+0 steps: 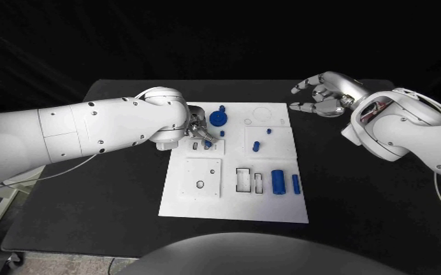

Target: Assemble the parts on the task board

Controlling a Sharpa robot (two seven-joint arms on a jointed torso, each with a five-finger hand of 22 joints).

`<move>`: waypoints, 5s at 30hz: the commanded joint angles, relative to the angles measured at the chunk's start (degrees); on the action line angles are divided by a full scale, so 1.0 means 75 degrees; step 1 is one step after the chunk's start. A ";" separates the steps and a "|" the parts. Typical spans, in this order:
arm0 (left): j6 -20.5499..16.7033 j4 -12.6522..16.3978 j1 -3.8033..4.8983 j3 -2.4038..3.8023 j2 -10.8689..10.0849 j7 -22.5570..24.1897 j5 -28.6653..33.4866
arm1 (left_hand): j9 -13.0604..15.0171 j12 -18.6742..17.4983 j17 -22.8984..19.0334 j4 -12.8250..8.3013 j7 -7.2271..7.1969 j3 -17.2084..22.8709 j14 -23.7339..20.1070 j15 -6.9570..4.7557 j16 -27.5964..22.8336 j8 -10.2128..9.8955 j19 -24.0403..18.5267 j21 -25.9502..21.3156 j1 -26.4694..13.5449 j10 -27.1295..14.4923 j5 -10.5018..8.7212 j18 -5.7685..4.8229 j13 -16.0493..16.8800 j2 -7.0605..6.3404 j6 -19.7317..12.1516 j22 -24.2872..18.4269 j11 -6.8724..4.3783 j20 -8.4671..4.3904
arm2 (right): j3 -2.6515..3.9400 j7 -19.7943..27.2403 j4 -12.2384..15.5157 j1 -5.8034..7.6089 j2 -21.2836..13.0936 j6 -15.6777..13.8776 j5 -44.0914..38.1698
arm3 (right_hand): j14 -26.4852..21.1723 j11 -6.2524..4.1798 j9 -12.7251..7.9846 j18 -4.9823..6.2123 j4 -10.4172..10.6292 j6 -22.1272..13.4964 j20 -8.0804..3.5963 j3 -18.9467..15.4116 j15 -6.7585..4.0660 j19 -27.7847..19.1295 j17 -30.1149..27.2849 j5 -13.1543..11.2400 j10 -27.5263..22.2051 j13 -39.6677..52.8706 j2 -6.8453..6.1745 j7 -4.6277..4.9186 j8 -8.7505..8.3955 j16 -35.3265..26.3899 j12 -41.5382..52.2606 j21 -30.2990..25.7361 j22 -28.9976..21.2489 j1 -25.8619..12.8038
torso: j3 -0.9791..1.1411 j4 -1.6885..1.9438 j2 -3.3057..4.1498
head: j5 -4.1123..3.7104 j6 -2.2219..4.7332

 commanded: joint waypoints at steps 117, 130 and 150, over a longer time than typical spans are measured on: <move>-0.0230 0.0626 0.0197 0.0345 -0.0785 0.0052 -0.0011 | 0.0888 0.1148 0.2011 0.1126 0.0033 -0.0705 0.0809 -0.0055 0.0018 -0.0473 0.0250 -0.0033 -0.2032 0.1238 -0.2110 -0.0026 0.3188 -0.0221 0.0755 0.1025 -0.0452 -0.0027 | -0.0006 -0.0105 -0.0115 -0.0115 0.0012 0.0293 0.0107 | 0.0240 0.0043 -0.0113 0.0157 -0.0035 0.0086 0.0025 -0.0028 0.0047 -0.0152 -0.0244 0.0130 -0.0217 0.0654 0.0089 0.0009 -0.0102 -0.0224 -0.0290 -0.0357 0.0794 0.0017 | 0.0003 -0.0020 0.0018 | 0.0051 0.0001; 0.0701 0.0057 0.0720 0.0396 -0.0826 0.0011 -0.0211 | 0.1799 0.1148 0.2011 0.1151 -0.0017 -0.0835 0.0809 -0.0117 0.0018 -0.0116 0.0557 0.0153 -0.1568 0.1238 -0.1800 -0.0108 0.3188 -0.0295 0.0479 0.1297 -0.0509 -0.0101 | -0.0006 -0.0088 -0.0073 -0.0114 -0.0012 0.0399 0.0122 | 0.0243 0.0037 -0.0135 0.0156 0.0010 0.0093 0.0024 -0.0051 0.0044 -0.0147 -0.0245 0.0153 -0.0211 0.0650 0.0110 0.0000 -0.0115 -0.0225 -0.0292 -0.0369 0.0792 -0.0046 | -0.0016 0.0005 0.0021 | 0.0110 0.0001; 0.0137 -0.1316 0.0321 0.0388 -0.0090 0.0394 0.0000 | 0.2059 0.1148 0.2011 0.1151 0.0018 -0.0922 0.0809 -0.0096 0.0018 -0.0181 0.0478 0.0068 -0.1308 0.1238 -0.1429 -0.0083 0.3188 -0.0266 0.0277 0.1237 -0.0481 -0.0087 | -0.0006 -0.0031 -0.0094 -0.0118 0.0032 0.0436 0.0156 | 0.0242 0.0032 -0.0162 0.0159 0.0022 0.0095 0.0020 -0.0044 0.0039 -0.0146 -0.0262 0.0249 -0.0214 0.0636 0.0146 -0.0002 -0.0131 -0.0238 -0.0302 -0.0394 0.0787 -0.0056 | -0.0030 -0.0006 0.0017 | 0.0235 0.0001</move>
